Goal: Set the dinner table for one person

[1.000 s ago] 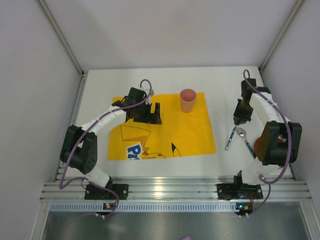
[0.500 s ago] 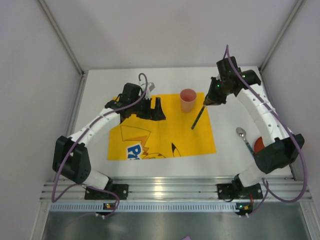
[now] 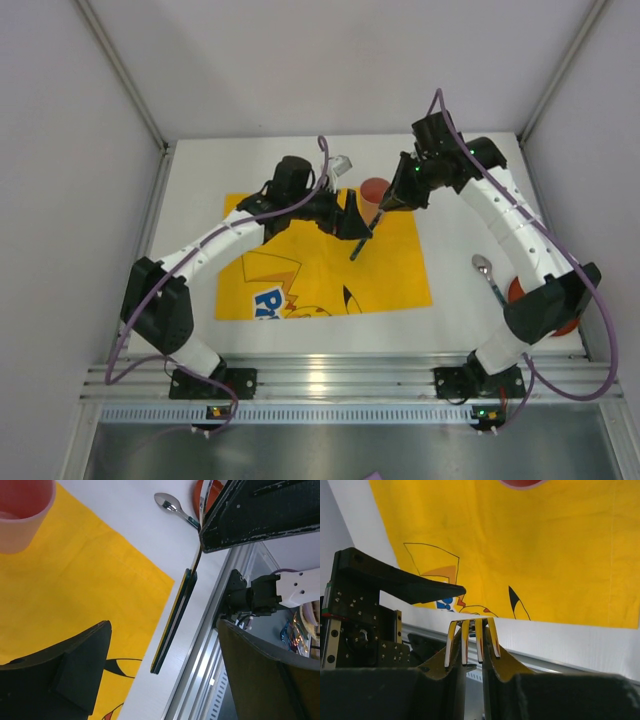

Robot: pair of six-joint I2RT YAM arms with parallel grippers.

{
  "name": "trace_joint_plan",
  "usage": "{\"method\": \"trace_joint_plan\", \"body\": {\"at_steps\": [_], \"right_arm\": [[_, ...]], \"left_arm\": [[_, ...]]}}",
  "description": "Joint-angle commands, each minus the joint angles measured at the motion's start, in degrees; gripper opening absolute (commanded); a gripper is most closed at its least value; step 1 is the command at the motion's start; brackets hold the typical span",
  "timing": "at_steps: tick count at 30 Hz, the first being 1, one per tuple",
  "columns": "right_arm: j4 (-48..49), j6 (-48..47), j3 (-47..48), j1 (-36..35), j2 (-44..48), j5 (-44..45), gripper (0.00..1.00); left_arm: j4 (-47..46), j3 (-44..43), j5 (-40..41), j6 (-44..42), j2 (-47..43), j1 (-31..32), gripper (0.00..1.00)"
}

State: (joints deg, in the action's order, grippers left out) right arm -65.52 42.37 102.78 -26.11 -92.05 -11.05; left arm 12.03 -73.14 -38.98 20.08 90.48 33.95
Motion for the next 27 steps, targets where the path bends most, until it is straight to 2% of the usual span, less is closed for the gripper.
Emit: {"method": "trace_joint_plan", "body": {"at_steps": [1, 5, 6, 8, 12, 13, 15, 16, 17, 18, 20, 22, 26, 27], "right_arm": [[2.2, 3.0, -1.3, -1.0, 3.5, -1.8, 0.00], [3.6, 4.5, -2.8, -1.0, 5.2, -2.3, 0.00], [4.2, 4.8, -3.1, -1.0, 5.5, -2.5, 0.00], [4.9, 5.7, -4.1, -1.0, 6.0, -2.8, 0.00], [6.0, 6.3, -5.0, -1.0, 6.4, -3.3, 0.00], [6.2, 6.5, -5.1, -1.0, 6.4, -3.4, 0.00], [6.4, 6.4, -5.1, -1.0, 6.5, -3.5, 0.00], [6.4, 6.2, -5.0, -1.0, 6.4, -3.5, 0.04], [6.4, 6.1, -4.9, -0.9, 6.2, -3.4, 0.15], [6.0, 5.9, -4.5, -0.8, 5.9, -3.3, 0.36], [5.1, 4.9, -3.3, -0.3, 5.7, -2.7, 0.72], [3.0, 3.1, -1.6, 0.7, 5.3, -1.7, 0.82], [1.0, -0.6, 0.0, 4.6, 5.7, -1.8, 0.83], [1.0, -1.8, 0.0, 5.3, 6.1, -2.0, 0.83]], "left_arm": [[-5.5, -2.9, -3.4, 1.5, 2.0, 1.0, 0.91], [-5.9, -3.8, -4.3, 1.8, 3.5, 2.3, 0.80], [-6.1, -3.8, -4.7, 2.0, 3.8, 2.5, 0.70], [-6.1, -4.0, -5.5, 2.2, 4.4, 2.8, 0.63], [-5.5, -4.1, -5.5, 2.3, 4.7, 2.9, 0.30], [-4.9, -4.4, -5.1, 2.1, 4.5, 2.8, 0.00], [-3.0, -4.6, -3.7, 1.6, 3.8, 2.8, 0.00], [-1.7, -4.7, -2.9, 0.9, 3.5, 2.6, 0.00], [-0.1, -4.8, -0.6, 0.3, 3.0, 2.3, 0.00], [1.4, -4.6, -0.1, -0.2, 2.3, 1.9, 0.00], [5.5, -2.3, 2.3, -1.2, 1.2, -0.5, 0.00], [7.9, 0.7, 2.5, -1.9, -1.0, -4.6, 0.00], [11.9, 10.8, 5.0, -3.5, -7.0, -12.0, 0.00], [12.7, 12.1, 8.4, -4.1, -7.9, -12.9, 0.00]]}}
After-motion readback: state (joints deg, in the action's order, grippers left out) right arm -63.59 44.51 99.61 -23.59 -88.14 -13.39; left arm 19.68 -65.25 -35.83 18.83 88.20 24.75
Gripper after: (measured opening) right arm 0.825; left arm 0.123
